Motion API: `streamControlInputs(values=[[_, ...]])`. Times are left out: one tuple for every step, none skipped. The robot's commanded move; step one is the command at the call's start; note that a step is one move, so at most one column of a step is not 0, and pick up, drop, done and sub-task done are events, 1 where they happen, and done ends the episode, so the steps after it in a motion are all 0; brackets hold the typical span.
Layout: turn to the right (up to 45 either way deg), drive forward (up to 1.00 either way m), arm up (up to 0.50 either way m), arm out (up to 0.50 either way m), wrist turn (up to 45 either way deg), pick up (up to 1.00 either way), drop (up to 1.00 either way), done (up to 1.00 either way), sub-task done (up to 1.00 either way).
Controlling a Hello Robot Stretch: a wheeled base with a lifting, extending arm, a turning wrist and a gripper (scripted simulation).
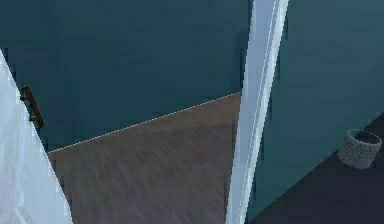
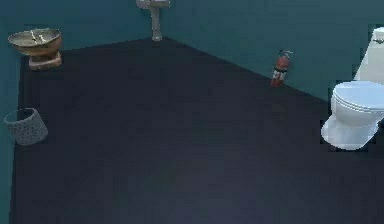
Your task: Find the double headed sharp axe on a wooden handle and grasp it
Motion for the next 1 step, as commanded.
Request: streamControlInputs(values=[[-12.0,0.00,0.00,0.00,0.0,0.00,0.00,0.00,0.00]])
